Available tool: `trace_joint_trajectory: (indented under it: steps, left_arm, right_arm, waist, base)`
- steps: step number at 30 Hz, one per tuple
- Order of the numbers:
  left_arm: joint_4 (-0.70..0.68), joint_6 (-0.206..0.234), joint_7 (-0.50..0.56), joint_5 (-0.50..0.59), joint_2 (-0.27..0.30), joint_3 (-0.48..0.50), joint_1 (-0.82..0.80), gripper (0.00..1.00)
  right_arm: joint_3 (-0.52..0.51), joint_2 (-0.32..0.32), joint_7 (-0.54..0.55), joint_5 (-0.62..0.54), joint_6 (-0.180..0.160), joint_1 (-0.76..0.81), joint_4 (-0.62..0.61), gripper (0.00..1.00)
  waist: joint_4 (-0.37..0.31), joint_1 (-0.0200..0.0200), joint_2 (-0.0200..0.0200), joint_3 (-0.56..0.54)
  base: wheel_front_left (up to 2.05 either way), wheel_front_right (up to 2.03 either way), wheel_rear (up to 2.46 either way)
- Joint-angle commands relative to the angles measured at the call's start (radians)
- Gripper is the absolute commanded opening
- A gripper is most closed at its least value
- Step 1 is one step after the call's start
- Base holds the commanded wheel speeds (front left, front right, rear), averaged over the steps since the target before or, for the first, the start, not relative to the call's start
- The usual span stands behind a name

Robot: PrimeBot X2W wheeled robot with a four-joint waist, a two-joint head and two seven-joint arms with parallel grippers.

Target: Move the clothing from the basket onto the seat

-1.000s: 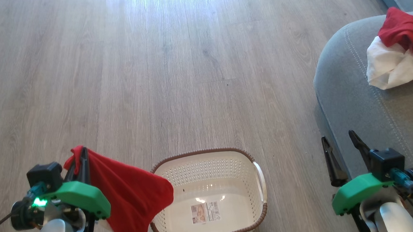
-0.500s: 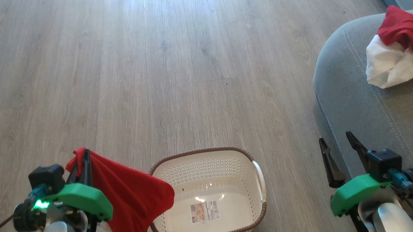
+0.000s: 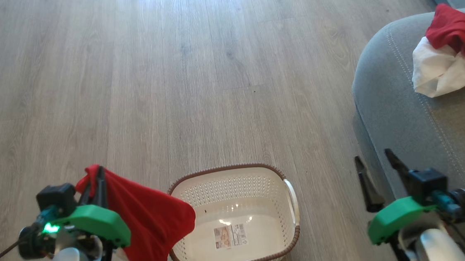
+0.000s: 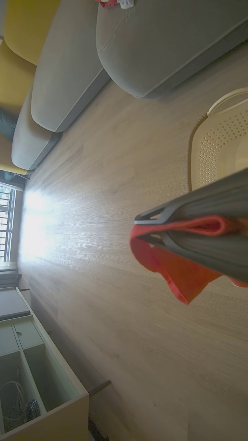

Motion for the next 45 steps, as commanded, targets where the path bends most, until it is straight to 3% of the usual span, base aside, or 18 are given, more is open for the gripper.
trace_joint_trajectory:
  steps: [1,4,8,17,22,31,32,33,34,41,44,45]
  left_arm:
    - [-0.042,-0.003,-0.001,-0.004,0.025,0.024,-0.044,0.00]
    - [-0.067,-0.020,0.008,0.004,0.020,-0.009,-0.058,0.00]
    - [-0.113,-0.045,0.033,0.017,0.008,-0.068,-0.079,0.00]
    - [-0.251,-0.080,0.110,0.026,-0.030,-0.233,-0.109,0.00]
    - [-0.322,-0.089,0.144,0.014,-0.048,-0.330,-0.119,0.00]
    - [-0.458,-0.094,0.194,-0.032,-0.062,-0.442,-0.120,0.00]
    - [-0.473,-0.094,0.199,-0.038,-0.063,-0.449,-0.119,0.00]
    - [-0.485,-0.094,0.205,-0.042,-0.063,-0.453,-0.117,0.00]
    - [-0.495,-0.094,0.211,-0.046,-0.063,-0.456,-0.116,0.00]
    - [-0.508,-0.082,0.225,-0.065,-0.046,-0.438,-0.103,0.00]
    - [-0.493,-0.078,0.214,-0.070,-0.043,-0.431,-0.097,0.49]
    - [-0.484,-0.075,0.207,-0.070,-0.042,-0.429,-0.096,0.82]
  right_arm:
    - [0.035,-0.002,-0.007,0.002,0.000,-0.032,-0.027,1.00]
    - [0.114,-0.002,-0.007,0.008,0.000,-0.054,-0.027,1.00]
    - [0.298,-0.002,-0.007,0.044,0.000,-0.109,-0.008,1.00]
    - [0.657,-0.020,-0.007,0.209,0.000,-0.266,0.033,1.00]
    - [0.723,-0.033,-0.007,0.257,0.000,-0.334,0.050,1.00]
    - [0.720,-0.049,-0.007,0.261,0.000,-0.363,0.090,1.00]
    - [0.724,-0.048,-0.007,0.270,0.000,-0.359,0.101,0.75]
    - [0.730,-0.047,-0.007,0.280,0.000,-0.357,0.111,0.33]
    - [0.740,-0.046,-0.007,0.291,0.000,-0.356,0.120,0.00]
    - [0.762,-0.052,-0.007,0.344,0.000,-0.364,0.125,0.00]
    - [0.743,-0.060,-0.007,0.351,0.000,-0.366,0.114,0.00]
    - [0.732,-0.065,-0.007,0.352,0.000,-0.365,0.108,0.00]
  waist:
    - [0.001,0.0001,0.0000,0.000]
    - [0.003,0.0001,0.0000,0.000]
    - [0.004,0.0001,0.0000,-0.001]
    - [0.032,0.0001,0.0000,-0.009]
    - [0.056,0.0001,0.0000,-0.012]
    - [0.087,0.0001,0.0000,-0.016]
    - [0.089,0.0001,0.0000,-0.016]
    - [0.090,0.0001,0.0000,-0.017]
    - [0.091,0.0001,0.0000,-0.017]
    - [0.076,0.0001,0.0000,-0.012]
    - [0.068,0.0001,0.0000,-0.009]
    - [0.066,0.0001,0.0000,-0.009]
  base:
    - [0.00,0.00,0.00]
    - [0.00,0.00,0.00]
    - [0.00,0.00,0.00]
    - [0.00,0.00,0.00]
    - [0.00,0.00,0.00]
    - [0.00,0.00,0.00]
    - [0.00,0.00,0.00]
    - [0.00,0.00,0.00]
    - [0.00,0.00,0.00]
    - [0.00,0.00,0.00]
    - [0.00,0.00,0.00]
    - [0.00,0.00,0.00]
